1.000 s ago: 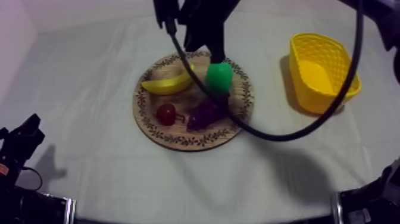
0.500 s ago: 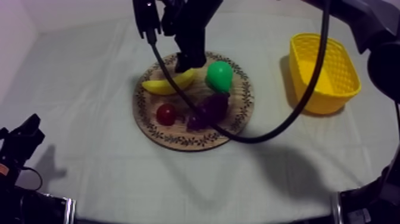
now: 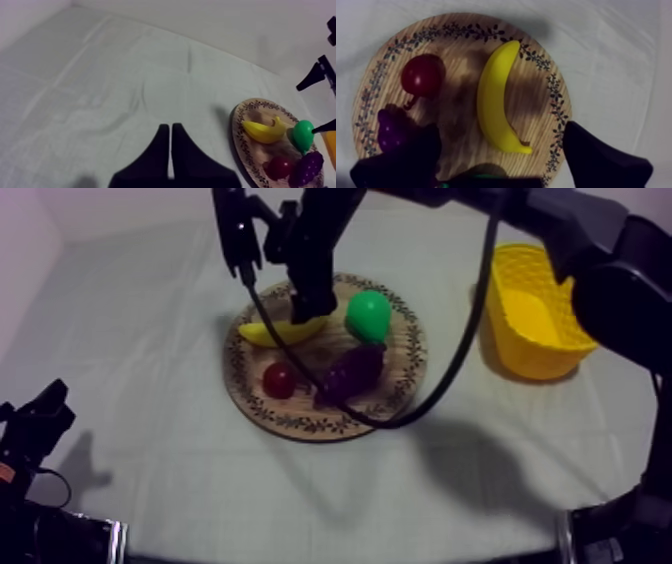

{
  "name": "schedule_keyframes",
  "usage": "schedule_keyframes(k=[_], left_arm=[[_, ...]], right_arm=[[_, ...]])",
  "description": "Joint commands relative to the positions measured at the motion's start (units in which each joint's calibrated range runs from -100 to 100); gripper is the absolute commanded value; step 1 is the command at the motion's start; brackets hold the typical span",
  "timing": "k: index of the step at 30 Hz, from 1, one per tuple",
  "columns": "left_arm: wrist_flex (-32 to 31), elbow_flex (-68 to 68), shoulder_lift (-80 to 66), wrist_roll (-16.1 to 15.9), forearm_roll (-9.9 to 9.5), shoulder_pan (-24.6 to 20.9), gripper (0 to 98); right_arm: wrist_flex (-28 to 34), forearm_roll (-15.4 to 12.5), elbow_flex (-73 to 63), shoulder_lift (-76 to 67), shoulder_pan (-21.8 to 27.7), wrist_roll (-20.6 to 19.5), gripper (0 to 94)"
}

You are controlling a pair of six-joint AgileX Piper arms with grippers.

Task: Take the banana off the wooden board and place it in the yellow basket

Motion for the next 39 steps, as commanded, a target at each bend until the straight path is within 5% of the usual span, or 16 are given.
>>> schedule_keyframes(k=[1,23,39], left_arm=[[-0.02,0.03,-0.03,-0.01,-0.01,-0.01,0.1],[-0.02,0.03,-0.03,-0.01,-0.01,-0.01,0.1],[-0.02,0.03,-0.03,-0.01,-0.01,-0.01,0.1]], right_arm=[[-0.42,0.26,-1.22,2.59,0.00,-0.15,76.8],[-1.02,1.17,-13.17,18.52,0.27,-0.89,65.5],[-1.90,3.08,-9.48,18.88,0.47,-1.13,13.5]])
